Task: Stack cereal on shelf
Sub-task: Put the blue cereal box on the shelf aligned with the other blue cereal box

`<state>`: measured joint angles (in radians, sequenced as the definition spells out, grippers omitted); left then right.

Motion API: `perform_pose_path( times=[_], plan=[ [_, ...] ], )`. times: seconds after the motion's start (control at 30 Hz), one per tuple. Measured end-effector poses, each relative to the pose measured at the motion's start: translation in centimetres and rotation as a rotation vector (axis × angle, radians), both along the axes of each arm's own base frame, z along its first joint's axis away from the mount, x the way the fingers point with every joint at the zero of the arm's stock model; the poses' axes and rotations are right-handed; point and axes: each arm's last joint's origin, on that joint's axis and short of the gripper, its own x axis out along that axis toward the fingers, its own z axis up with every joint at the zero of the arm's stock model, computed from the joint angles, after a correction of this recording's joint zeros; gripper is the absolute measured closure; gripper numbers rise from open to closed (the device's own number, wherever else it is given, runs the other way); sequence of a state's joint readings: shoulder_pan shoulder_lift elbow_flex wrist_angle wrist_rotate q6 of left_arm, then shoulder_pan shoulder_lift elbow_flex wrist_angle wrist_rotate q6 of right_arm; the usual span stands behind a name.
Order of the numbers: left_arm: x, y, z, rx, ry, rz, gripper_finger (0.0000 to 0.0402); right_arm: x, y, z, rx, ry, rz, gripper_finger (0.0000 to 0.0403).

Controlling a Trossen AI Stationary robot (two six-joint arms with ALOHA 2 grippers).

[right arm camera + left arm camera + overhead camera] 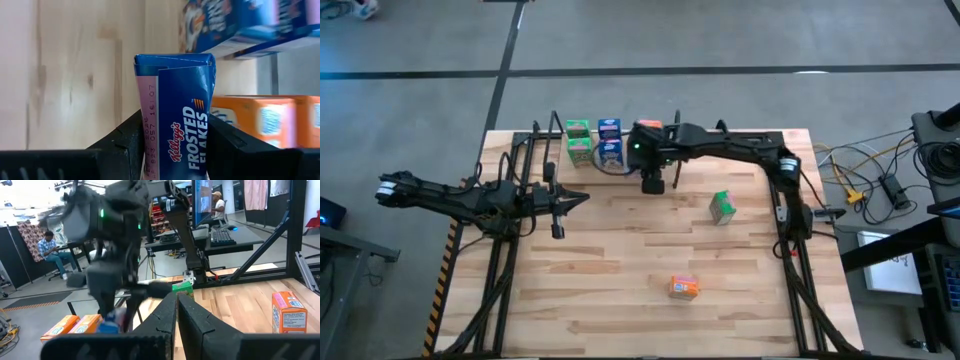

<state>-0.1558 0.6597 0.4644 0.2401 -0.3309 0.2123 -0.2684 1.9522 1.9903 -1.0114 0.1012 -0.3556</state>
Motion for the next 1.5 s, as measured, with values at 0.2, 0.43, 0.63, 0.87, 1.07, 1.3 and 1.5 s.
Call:
perform_pose_path(
  times=[0.2, 0.43, 0.63, 0.87, 1.07, 1.3, 1.5],
  plan=[
    [0.0, 0.0, 0.0, 0.000, 0.000, 0.000, 0.0401, 0.9, -0.3, -2.0, -0.003, 0.052, 0.021, 0.0257],
    [0.0, 0.0, 0.0, 0.000, 0.000, 0.000, 0.0401, 1.1, -0.3, -2.3, -0.010, 0.057, 0.036, 0.0257],
    [0.0, 0.0, 0.0, 0.000, 0.000, 0.000, 0.0401, 1.2, -0.4, -2.3, -0.013, 0.050, 0.036, 0.0240],
    [0.0, 0.0, 0.0, 0.000, 0.000, 0.000, 0.0401, 1.3, -0.6, -2.3, -0.022, 0.036, 0.040, 0.0225],
    [0.0, 0.0, 0.0, 0.000, 0.000, 0.000, 0.0401, 1.4, -0.7, -2.2, -0.030, 0.022, 0.046, 0.0225],
    [0.0, 0.0, 0.0, 0.000, 0.000, 0.000, 0.0401, 1.5, -0.7, -2.2, -0.024, 0.017, 0.040, 0.0225],
    [0.0, 0.0, 0.0, 0.000, 0.000, 0.000, 0.0401, 1.5, -0.5, -2.2, -0.013, 0.014, 0.109, 0.0225]
  ],
)
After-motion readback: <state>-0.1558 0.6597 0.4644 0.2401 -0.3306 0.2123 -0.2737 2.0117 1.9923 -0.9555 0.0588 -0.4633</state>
